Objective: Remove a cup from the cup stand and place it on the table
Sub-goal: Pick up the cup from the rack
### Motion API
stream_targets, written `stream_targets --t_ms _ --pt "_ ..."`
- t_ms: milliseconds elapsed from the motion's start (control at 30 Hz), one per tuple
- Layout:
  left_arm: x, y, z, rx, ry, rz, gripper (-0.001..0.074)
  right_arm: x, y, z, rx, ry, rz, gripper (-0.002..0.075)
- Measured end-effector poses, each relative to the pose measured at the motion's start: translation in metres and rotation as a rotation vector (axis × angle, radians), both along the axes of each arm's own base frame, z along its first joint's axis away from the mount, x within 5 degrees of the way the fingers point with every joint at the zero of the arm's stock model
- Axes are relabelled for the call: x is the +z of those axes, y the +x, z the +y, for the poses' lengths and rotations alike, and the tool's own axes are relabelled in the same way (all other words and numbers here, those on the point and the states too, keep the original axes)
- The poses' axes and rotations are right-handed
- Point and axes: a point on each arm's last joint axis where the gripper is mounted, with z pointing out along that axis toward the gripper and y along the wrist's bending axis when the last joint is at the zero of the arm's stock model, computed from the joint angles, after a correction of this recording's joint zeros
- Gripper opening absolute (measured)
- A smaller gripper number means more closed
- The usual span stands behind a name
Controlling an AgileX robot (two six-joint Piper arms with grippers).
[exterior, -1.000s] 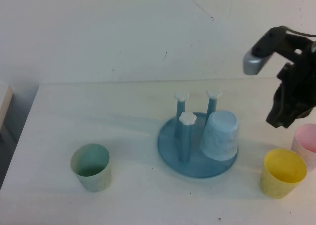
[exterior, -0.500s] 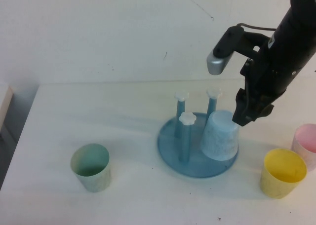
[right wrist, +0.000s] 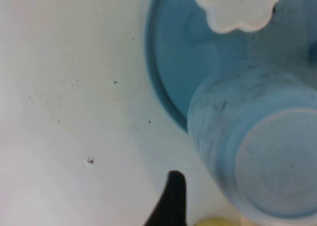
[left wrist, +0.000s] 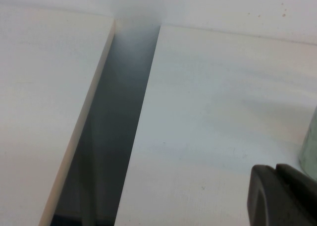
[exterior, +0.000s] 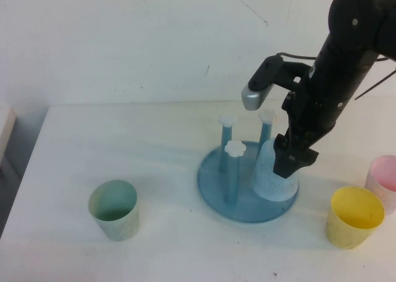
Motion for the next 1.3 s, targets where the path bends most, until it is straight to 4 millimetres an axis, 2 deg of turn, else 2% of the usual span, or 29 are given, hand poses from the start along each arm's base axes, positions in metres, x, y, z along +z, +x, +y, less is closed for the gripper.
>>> stream_targets --t_ms 267,700,967,1133,1300 --pt "0.000 0.000 0.000 0.000 0.000 0.002 -0.0003 0.001 0.007 0.012 0.029 -0.014 -0.039 0.0692" --pt "0.000 0.000 0.000 0.000 0.000 0.002 -0.0003 -0.036 0.018 0.019 0.047 -0.084 0.022 0.0692" --pt "0.000 0.000 0.000 0.001 -0.002 0.002 -0.0003 -0.042 0.020 0.019 0.034 -0.091 0.036 0.0690" --pt "0.000 0.000 0.000 0.001 -0.002 0.002 -0.0003 -0.042 0.020 0.019 0.017 -0.091 0.037 0.0601" --pt "0.000 0.000 0.000 0.000 -0.001 0.002 -0.0003 -0.040 0.020 0.019 0.013 -0.090 0.031 0.0601"
